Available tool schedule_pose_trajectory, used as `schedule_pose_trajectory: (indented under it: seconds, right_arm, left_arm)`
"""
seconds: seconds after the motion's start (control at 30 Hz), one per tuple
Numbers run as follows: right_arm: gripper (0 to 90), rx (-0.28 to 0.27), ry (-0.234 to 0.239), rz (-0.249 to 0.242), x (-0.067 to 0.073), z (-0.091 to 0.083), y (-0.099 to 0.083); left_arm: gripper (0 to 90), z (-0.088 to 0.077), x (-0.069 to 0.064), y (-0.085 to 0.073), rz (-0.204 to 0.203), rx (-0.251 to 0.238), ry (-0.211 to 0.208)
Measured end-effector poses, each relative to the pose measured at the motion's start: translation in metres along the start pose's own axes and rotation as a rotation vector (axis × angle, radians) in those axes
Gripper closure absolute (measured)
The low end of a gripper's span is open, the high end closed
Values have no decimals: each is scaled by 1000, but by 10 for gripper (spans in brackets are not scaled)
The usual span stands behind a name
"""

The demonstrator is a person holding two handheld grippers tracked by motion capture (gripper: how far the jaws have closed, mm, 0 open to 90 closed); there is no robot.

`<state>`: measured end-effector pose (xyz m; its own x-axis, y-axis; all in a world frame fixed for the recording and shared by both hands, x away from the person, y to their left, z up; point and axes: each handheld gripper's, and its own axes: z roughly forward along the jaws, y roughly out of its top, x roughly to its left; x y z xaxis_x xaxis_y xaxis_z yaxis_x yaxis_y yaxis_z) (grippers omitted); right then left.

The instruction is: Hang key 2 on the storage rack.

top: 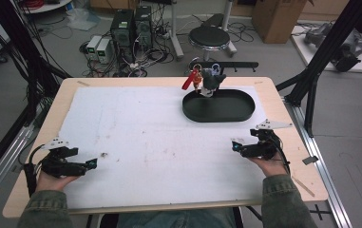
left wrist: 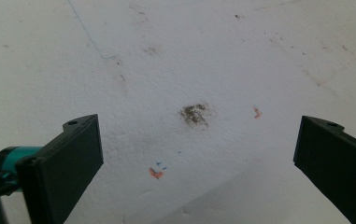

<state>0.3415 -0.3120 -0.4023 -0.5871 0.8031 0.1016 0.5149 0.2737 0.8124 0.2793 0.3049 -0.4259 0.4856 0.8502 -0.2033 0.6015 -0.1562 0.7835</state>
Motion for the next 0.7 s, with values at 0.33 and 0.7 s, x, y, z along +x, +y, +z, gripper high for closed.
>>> schedule_pose_trajectory:
  seconds: [0.33, 0.7]
  right_arm:
    - [7, -14, 21, 31, -3, -10, -12]
    - [7, -33, 11, 37, -8, -17, -29]
  left_arm:
    - [17, 4, -3, 0, 9, 21, -6]
    - [17, 6, -5, -1, 15, 33, -17]
